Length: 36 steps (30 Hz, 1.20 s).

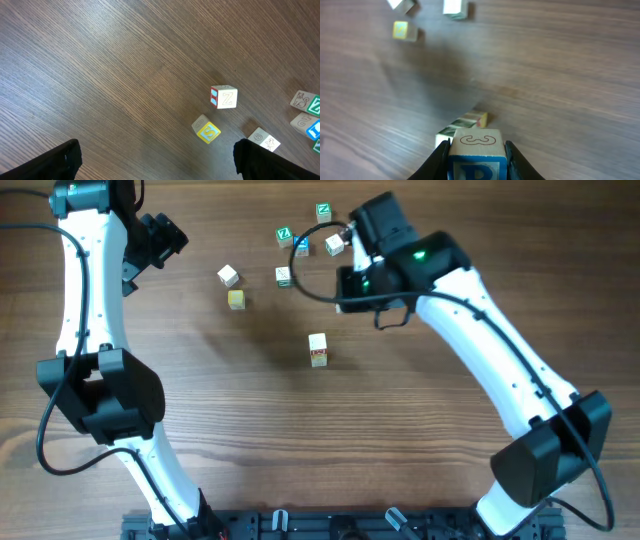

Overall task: Form a tower
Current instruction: 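Carry the blue-sided block over the tower and lower it onto Z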

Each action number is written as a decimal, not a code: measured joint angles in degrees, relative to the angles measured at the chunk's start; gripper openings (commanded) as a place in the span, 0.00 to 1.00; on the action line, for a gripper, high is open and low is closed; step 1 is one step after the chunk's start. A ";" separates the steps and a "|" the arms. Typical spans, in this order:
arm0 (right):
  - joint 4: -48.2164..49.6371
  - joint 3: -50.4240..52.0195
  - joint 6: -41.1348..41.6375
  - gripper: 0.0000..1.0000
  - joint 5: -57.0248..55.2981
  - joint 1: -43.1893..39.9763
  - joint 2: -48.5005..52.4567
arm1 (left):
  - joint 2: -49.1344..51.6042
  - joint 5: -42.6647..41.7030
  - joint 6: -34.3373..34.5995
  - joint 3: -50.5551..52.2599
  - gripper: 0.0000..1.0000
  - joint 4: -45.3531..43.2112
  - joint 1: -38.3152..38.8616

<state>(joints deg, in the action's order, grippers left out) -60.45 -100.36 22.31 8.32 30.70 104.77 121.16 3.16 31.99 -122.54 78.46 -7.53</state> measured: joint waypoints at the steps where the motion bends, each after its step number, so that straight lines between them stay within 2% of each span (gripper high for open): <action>1: 0.00 0.00 0.46 0.25 -0.24 1.14 0.00 | 0.00 0.00 0.00 0.00 1.00 0.00 0.00; 15: 0.46 2.75 8.07 0.27 -7.06 10.99 0.00 | 0.00 0.00 -0.02 0.00 1.00 0.00 0.00; 36: 1.46 4.02 8.52 0.28 -9.88 11.50 2.71 | 0.00 0.00 0.00 0.00 1.00 0.00 0.00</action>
<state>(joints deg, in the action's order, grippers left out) -58.98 -96.33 30.83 -1.56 42.19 107.48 121.16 3.16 31.99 -122.54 78.46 -7.53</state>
